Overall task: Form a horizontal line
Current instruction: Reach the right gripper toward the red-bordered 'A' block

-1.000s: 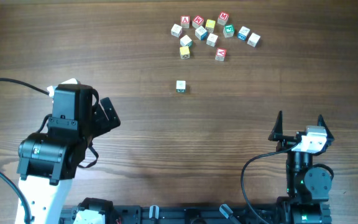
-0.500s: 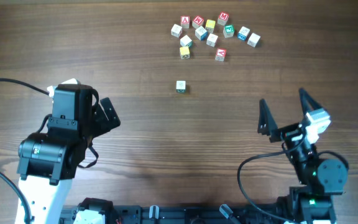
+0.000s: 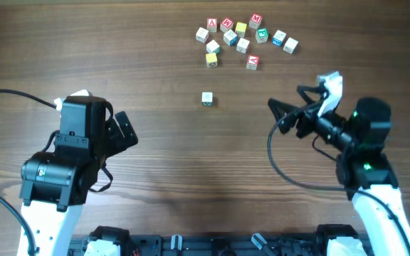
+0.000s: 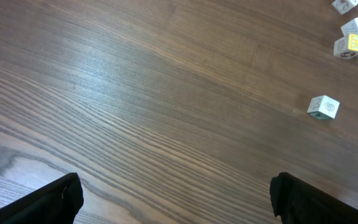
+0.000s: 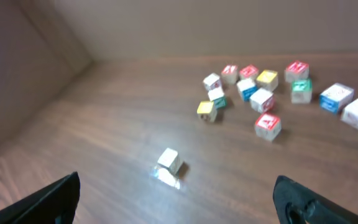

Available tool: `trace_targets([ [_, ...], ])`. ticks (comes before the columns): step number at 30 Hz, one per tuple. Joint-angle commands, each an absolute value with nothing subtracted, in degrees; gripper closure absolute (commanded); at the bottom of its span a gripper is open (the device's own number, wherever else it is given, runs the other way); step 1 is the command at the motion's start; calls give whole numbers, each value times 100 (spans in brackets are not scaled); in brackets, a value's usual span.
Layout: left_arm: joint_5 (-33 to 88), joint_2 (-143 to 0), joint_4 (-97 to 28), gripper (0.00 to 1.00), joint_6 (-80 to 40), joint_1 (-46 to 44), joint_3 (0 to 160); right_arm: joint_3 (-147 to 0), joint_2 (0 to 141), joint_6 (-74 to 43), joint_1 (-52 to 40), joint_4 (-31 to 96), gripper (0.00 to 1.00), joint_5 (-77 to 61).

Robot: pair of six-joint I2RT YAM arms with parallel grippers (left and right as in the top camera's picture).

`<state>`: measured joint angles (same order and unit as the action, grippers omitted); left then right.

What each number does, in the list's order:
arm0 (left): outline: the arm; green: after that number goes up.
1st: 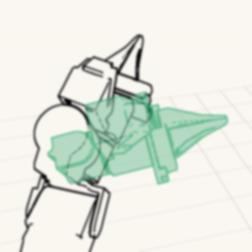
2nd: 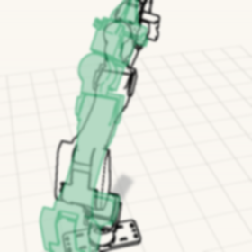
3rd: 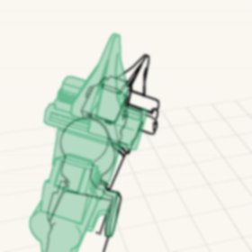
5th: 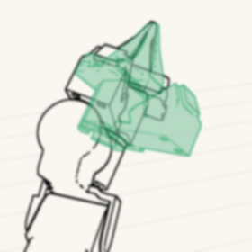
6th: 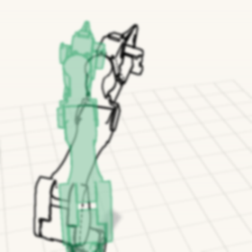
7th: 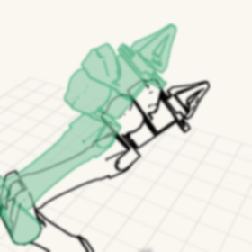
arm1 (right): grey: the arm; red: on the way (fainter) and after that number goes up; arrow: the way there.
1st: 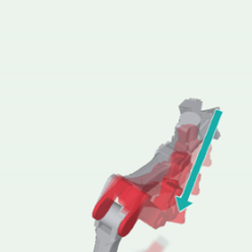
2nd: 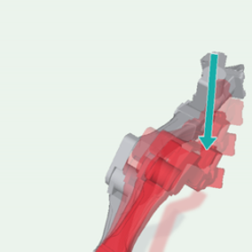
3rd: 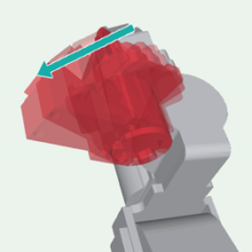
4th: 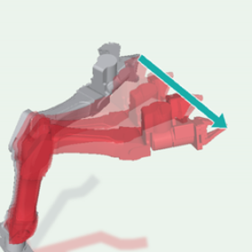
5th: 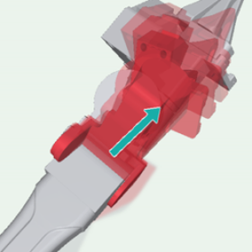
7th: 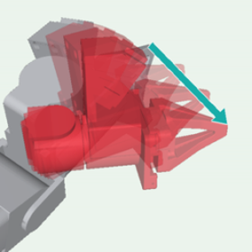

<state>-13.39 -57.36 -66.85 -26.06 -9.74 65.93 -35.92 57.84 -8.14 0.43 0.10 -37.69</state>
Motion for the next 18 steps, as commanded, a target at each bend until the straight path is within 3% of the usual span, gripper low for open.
trace_targets([
  [1,-1306,-5717,-6674,0,-2661,-947,6589,-4309,5948,-617,36,1111,0,-3262],
  [5,-1306,-5717,-6674,0,-2661,-947,6589,-4300,5944,-668,34,2169,0,-3332],
  [13,-1306,-5717,-6674,0,-2661,-947,6589,-4624,6510,-1157,-281,2049,0,-2508],
  [18,-1306,-5717,-6674,0,-2661,-947,6589,-5603,7168,-1238,-283,2801,0,-2073],
])
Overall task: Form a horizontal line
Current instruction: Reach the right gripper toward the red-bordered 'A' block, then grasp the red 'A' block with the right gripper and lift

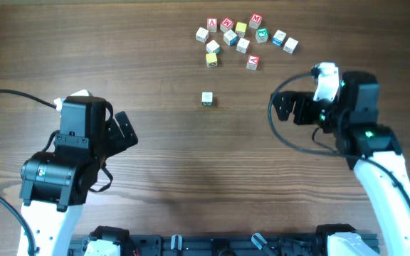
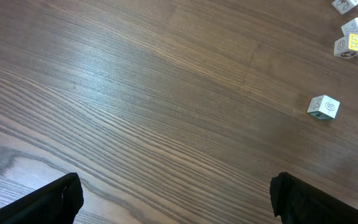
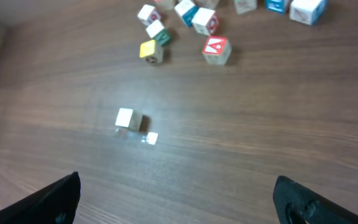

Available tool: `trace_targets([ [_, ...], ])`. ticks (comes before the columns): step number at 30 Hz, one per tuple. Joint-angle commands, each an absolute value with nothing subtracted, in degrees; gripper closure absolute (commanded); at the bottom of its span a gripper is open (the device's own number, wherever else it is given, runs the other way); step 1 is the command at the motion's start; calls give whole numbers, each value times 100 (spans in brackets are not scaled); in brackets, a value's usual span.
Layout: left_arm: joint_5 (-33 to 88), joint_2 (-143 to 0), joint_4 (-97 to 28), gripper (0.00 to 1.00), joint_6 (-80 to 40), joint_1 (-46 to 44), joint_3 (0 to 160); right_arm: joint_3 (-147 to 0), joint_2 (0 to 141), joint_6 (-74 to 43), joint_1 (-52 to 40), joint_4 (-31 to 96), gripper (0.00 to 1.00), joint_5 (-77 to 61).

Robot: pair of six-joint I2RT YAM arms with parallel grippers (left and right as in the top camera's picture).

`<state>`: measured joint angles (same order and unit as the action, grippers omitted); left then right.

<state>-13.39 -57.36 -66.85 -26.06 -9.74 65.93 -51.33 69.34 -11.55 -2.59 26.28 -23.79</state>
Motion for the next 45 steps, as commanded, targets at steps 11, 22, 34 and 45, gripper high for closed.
trace_targets([
  [11,-1306,-5717,-6674,0,-2661,-947,6589,-6893,8785,-1356,-644,2950,0,-1365],
  [22,-1306,-5717,-6674,0,-2661,-947,6589,-8455,11015,-1389,-1085,2056,0,-690],
  [34,-1306,-5717,-6674,0,-2661,-947,6589,-9059,12619,-1702,-1623,1396,5,729],
  [45,-1306,-5717,-6674,0,-2661,-947,6589,-9059,13074,-2265,-1623,1332,36,642],
])
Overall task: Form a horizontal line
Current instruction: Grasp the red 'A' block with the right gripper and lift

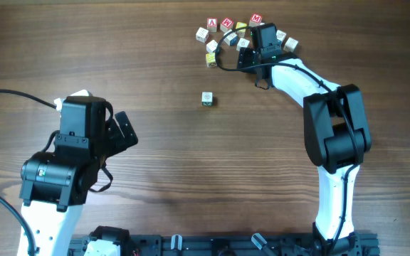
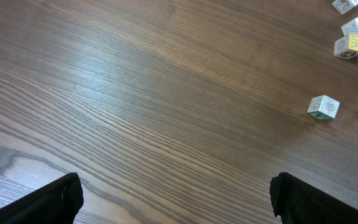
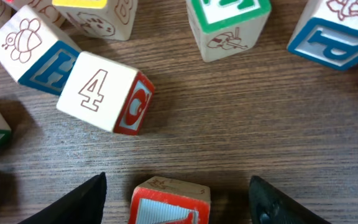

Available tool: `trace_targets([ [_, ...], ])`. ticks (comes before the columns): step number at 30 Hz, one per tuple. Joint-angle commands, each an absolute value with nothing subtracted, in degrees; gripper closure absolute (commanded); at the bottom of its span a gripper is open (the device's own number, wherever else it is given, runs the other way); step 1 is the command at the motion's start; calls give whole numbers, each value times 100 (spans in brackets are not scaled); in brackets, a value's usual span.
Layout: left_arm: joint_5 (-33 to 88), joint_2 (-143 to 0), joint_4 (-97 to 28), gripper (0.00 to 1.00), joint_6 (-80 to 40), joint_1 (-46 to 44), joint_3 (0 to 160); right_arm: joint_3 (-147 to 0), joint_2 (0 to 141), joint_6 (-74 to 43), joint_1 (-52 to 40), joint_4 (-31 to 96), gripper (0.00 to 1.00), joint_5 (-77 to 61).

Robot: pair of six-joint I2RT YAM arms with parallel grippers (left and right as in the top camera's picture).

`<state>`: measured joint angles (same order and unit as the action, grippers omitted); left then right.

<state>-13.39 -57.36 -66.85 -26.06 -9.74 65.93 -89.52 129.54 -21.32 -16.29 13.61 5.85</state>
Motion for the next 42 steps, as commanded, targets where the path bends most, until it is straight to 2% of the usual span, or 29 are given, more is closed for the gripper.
trace_targets([
  [1,-1306,-5717,-6674,0,-2661,-947,6589,-9059,13074,-2268,-1623,1354,44,642],
  [2,-1306,-5717,-6674,0,-2661,-947,6589,-9061,13074,-2268,-1623,1374,48,642],
  [4,-1306,-5717,-6674,0,-2661,-947,6589,-9133,13063,-2268,-1623,1426,63,639],
  [9,-1306,-5717,-6674,0,-2661,-947,6589,-9480,12873,-2250,-1623,2091,76,593],
  [16,-1306,-5717,-6674,0,-2661,-947,6589,-9494,11806,-2241,-1636,3430,77,-373],
  [24,-1306,-5717,-6674,0,-2661,-947,6589,-9463,11452,-2097,-1981,4530,78,-454],
  [31,-1306,-5717,-6674,0,-2661,-947,6589,-8921,11489,-2104,-2333,4193,78,-224],
  [37,-1306,-5717,-6674,0,-2661,-947,6589,-8005,11489,-2115,-2346,3310,76,-386],
  [42,-1306,-5717,-6674,0,-2661,-947,6589,-7640,11491,-2110,-2471,2515,67,-504],
])
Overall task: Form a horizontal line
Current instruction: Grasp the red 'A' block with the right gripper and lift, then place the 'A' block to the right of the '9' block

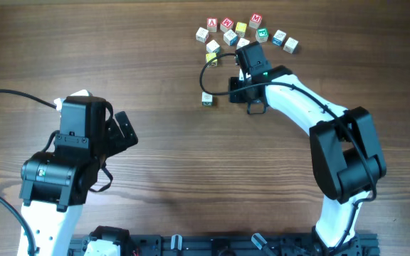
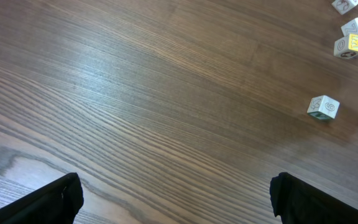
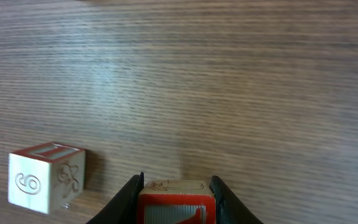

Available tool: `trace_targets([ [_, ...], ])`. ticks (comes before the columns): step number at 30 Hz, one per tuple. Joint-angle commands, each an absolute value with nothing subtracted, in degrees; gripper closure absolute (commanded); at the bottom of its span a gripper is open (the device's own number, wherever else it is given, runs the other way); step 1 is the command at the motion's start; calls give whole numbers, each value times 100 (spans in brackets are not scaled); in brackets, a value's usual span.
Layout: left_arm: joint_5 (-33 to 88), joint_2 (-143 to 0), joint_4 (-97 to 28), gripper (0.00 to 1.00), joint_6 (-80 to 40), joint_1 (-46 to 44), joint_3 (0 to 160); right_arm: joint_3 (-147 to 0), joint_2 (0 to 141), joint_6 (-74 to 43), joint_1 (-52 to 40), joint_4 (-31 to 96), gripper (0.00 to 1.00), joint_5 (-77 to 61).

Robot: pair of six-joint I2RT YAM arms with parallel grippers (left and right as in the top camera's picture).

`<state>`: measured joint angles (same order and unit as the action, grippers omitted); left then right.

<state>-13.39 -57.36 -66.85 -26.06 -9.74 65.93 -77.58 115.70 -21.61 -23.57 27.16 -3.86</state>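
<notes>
My right gripper [image 3: 176, 199] is shut on a red-faced wooden block [image 3: 176, 198], low over the table. A lone white block marked 6 [image 3: 46, 177] stands just to its left. In the overhead view the right gripper [image 1: 246, 94] sits right of that lone block [image 1: 206, 99] and hides the red block. The remaining letter blocks [image 1: 242, 30] lie clustered at the far edge. My left gripper [image 2: 179, 199] is open over bare wood, far left of the lone block [image 2: 323, 107].
The brown wooden table [image 1: 169, 171] carries only the blocks. The left arm [image 1: 73, 153] stands at the near left. A black cable [image 1: 216, 60] from the right arm loops above the lone block.
My right gripper has shut on the red block and moved from the cluster toward me and left, now beside the lone block. The left arm has not moved.
My right arm was drawn back at the right with its gripper open. Then it was turned toward the lone block. Later its open jaws straddled a red block at the cluster's near edge. Now it holds that block next to the lone block.
</notes>
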Motion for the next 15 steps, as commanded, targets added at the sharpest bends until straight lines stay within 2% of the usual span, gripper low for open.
trace_targets([
  [1,-1306,-5717,-6674,0,-2661,-947,6589,-7629,11491,-2115,-2493,2443,67,-506],
  [3,-1306,-5717,-6674,0,-2661,-947,6589,-7625,11491,-2104,-2565,2327,63,-504],
  [4,-1306,-5717,-6674,0,-2661,-947,6589,-7625,11491,-2112,-2587,2298,57,-504],
  [7,-1306,-5717,-6674,0,-2661,-947,6589,-7625,11491,-2117,-2591,2300,55,-504],
  [9,-1306,-5717,-6674,0,-2661,-947,6589,-7625,11491,-2119,-2591,2276,48,-504],
  [12,-1306,-5717,-6674,0,-2661,-947,6589,-7627,11489,-2117,-2585,2069,44,-502],
  [13,-1306,-5717,-6674,0,-2661,-947,6589,-7627,11485,-2117,-2580,1931,39,-502],
  [15,-1306,-5717,-6674,0,-2661,-947,6589,-7649,11485,-2298,-2580,1859,37,-499],
])
